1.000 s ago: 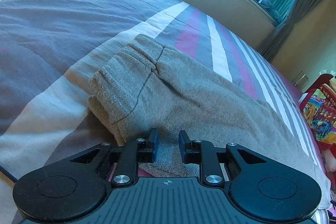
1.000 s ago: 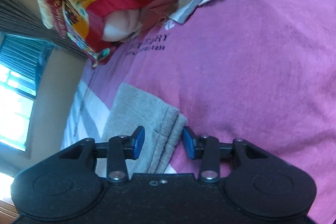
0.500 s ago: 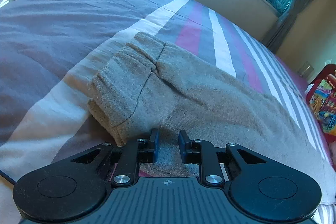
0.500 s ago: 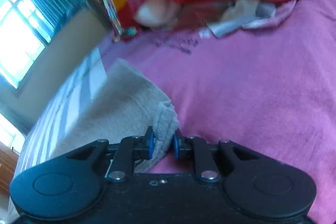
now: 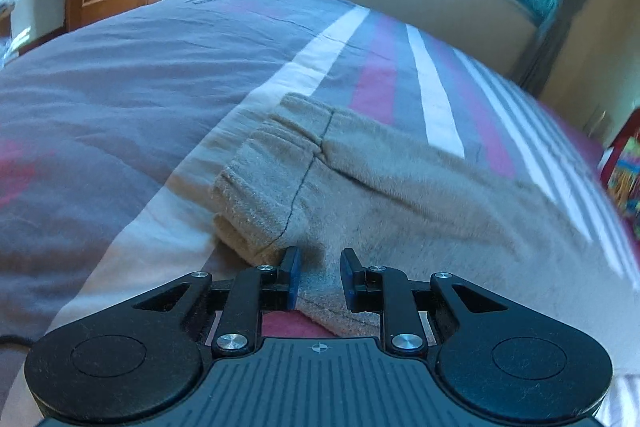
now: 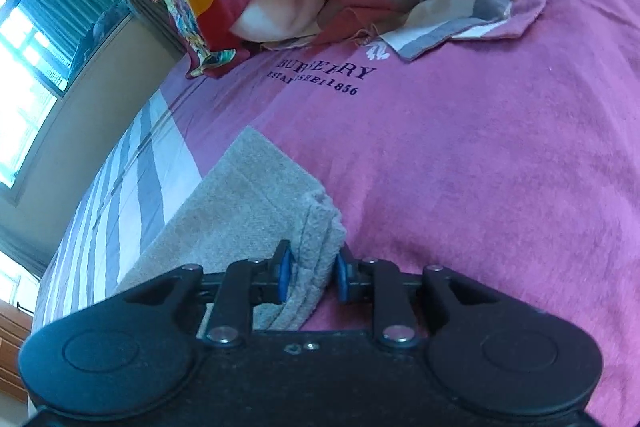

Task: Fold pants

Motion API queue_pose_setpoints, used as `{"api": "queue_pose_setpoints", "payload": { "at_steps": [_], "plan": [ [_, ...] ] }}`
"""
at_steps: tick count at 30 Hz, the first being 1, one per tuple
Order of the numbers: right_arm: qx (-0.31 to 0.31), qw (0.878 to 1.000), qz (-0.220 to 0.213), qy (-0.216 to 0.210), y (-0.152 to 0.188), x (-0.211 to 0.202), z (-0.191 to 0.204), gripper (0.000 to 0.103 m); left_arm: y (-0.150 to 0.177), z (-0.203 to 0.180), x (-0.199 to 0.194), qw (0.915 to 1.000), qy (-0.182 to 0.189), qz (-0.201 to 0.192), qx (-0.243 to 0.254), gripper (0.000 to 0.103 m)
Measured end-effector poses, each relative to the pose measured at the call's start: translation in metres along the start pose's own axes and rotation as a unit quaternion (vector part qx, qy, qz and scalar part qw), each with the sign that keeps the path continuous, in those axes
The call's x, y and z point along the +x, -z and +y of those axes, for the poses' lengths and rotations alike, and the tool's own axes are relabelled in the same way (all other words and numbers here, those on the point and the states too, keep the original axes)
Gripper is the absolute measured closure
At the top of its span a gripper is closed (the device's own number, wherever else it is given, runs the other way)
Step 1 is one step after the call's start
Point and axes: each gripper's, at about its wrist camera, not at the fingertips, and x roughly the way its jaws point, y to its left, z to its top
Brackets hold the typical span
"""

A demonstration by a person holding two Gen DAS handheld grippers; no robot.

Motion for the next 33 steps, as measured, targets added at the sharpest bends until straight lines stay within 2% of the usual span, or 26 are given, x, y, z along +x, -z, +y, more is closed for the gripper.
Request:
{"api": "queue_pose_setpoints", "payload": {
  "at_steps": [8, 15, 20, 22, 24, 27, 30, 33],
  "plan": [
    [0.016, 1.0, 0.008, 0.009, -0.005, 0.003, 0.001, 0.081, 0.003, -0.012, 0.002, 0.9985, -0.016, -0.001, 0.051, 0.08],
    [0.033, 0.999, 0.009, 0.011, -0.006, 0.004, 0.0, 0.081, 0.007, -0.012, 0.002, 0.9979, -0.016, -0.007, 0.063, 0.08],
    [0.036, 0.999, 0.012, 0.012, -0.007, 0.005, 0.0, 0.082, 0.004, -0.007, -0.02, 0.9969, -0.015, -0.064, 0.044, 0.08],
    [0.034, 0.999, 0.012, 0.013, -0.007, 0.006, 0.0, 0.082, 0.002, -0.002, -0.017, 0.9979, -0.014, -0.052, 0.036, 0.08],
    [0.034, 0.999, 0.013, 0.012, -0.007, 0.006, 0.001, 0.082, 0.002, -0.005, -0.009, 0.9982, -0.019, -0.03, 0.049, 0.08],
    [0.033, 0.999, 0.013, 0.011, -0.006, 0.006, 0.0, 0.081, -0.002, -0.01, -0.004, 0.9976, -0.025, -0.021, 0.061, 0.08],
    [0.036, 0.999, 0.01, 0.007, -0.006, 0.002, -0.002, 0.079, -0.005, -0.009, -0.005, 0.9978, -0.024, -0.021, 0.059, 0.08],
    [0.042, 0.999, -0.024, 0.02, -0.006, -0.012, -0.005, 0.068, -0.007, -0.008, -0.018, 0.9977, -0.019, -0.044, 0.047, 0.08]
  ]
}}
